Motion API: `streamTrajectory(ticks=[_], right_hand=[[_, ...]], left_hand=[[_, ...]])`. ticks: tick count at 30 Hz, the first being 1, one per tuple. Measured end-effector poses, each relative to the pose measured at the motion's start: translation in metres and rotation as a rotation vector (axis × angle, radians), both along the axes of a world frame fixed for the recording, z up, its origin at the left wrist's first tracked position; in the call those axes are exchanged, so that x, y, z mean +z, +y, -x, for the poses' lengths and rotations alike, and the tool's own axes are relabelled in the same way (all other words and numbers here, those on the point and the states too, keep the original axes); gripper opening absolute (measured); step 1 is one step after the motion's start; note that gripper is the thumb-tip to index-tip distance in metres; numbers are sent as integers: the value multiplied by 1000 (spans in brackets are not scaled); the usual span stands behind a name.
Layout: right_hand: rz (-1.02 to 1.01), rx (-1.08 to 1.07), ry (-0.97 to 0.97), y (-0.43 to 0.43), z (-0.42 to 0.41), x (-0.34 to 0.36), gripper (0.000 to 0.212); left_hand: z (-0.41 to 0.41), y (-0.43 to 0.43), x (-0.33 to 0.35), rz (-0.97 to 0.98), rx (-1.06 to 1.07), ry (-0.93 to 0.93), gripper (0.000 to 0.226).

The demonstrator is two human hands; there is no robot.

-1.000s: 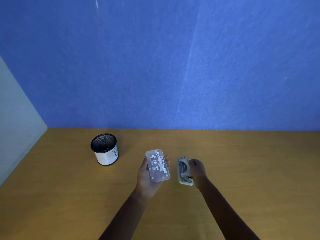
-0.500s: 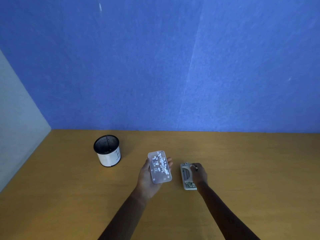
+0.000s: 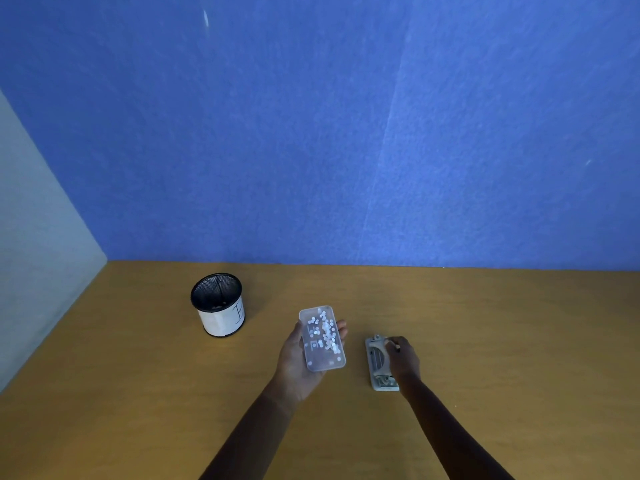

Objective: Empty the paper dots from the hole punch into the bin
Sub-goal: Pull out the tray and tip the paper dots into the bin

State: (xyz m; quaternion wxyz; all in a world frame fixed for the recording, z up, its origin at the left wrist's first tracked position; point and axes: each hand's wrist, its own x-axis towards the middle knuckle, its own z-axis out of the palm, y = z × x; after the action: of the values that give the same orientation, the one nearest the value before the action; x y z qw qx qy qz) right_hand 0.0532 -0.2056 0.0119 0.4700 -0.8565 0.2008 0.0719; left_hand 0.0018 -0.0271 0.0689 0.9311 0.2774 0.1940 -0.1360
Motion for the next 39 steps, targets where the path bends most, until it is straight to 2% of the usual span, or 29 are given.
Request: streamTrajectory(ticks=[4,8,11,13,14,18,21,27,34,39], right_hand=[[36,24,3,0,0,5,30],[186,38,-8,0,2,16,32],[220,34,-163,7,8,29,30],[80,50,-244,18,11,39,23],[-65,40,-222,25,13,46,21],[-778,27,146,56,29,65,39],[-1094,37,343,67,38,74,44],[-1270,48,478,73,45,86,47],[-1425,80,491,79,47,89,43],[-1470,71,533,85,44,88,41]], left_hand=[[-1,0,0,-1,-7,-14,49],[-2,0,1,-27,-20,-36,48],[-3,-1,1,-75,-22,-65,46],[-5,-2,0,-98,-13,-90,45],[-5,-2,0,-115,-9,-98,45],[-9,-4,0,-212,18,-114,45],[-11,-4,0,-294,28,-106,44],[-5,1,4,-392,87,-49,47],[3,6,8,-500,94,-42,41],[0,14,8,-718,205,91,34]])
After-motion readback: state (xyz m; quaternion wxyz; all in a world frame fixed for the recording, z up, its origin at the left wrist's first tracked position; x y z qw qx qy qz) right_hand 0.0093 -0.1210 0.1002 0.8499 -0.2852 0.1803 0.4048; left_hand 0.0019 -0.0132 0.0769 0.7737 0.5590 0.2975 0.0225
